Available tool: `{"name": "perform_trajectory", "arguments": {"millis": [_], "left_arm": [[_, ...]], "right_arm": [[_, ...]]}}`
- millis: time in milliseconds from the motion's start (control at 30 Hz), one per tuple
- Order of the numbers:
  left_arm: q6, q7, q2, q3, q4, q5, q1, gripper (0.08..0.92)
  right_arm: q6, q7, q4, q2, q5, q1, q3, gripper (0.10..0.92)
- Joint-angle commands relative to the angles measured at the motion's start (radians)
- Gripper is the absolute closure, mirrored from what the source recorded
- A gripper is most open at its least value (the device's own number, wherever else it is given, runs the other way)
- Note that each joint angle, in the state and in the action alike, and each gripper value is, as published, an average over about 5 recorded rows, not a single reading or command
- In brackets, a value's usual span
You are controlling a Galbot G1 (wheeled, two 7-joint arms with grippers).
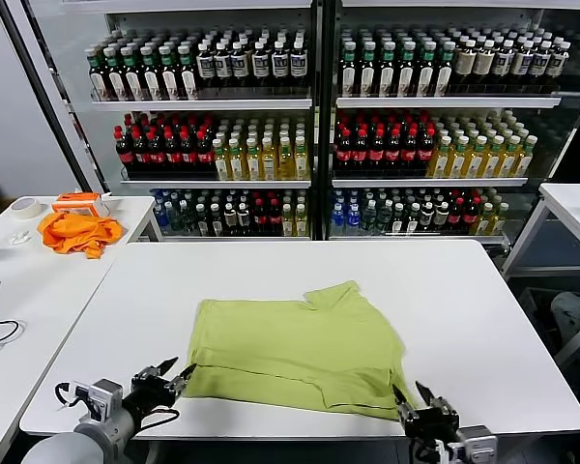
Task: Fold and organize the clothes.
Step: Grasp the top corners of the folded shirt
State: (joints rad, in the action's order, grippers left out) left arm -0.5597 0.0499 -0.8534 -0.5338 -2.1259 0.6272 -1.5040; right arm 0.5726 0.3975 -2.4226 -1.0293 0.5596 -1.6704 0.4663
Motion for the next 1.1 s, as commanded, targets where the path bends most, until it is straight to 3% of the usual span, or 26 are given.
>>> {"name": "perform_trajectory", "arguments": {"millis": [33,200,333,633,867,1100], "left_arm": [[0.025,-0.004,0.009,0.013,0.062,0.031,0.109,0.4],[0.074,-0.014,-0.001,0.145,0.266,0.03,0.32,0.262],[0.093,-0.018,-0.018,0.223,0.398,0.033,0.44,0.188],[0.133,-0.046,-0.043,0.337,0.619,0.027,0.623,0.177],[0.171,-0.076,-0.062,0.414,0.776,0.016,0.76,0.177],[0.17,-0.107,-0.07,0.433,0.81,0.009,0.781,0.177]], "right_arm": [[0.005,0.004,0.176,0.006,0.066,0.367,-0.065,0.331],[0.003,-0.024,0.431,-0.045,0.065,0.613,-0.201,0.219],[-0.009,-0.044,0.607,-0.099,0.044,0.77,-0.278,0.204],[-0.065,-0.069,0.9,-0.213,0.02,0.93,-0.351,0.203],[-0.08,-0.071,1.018,-0.272,-0.008,0.975,-0.356,0.203],[-0.1,-0.086,1.108,-0.319,-0.026,1.002,-0.355,0.203]]}}
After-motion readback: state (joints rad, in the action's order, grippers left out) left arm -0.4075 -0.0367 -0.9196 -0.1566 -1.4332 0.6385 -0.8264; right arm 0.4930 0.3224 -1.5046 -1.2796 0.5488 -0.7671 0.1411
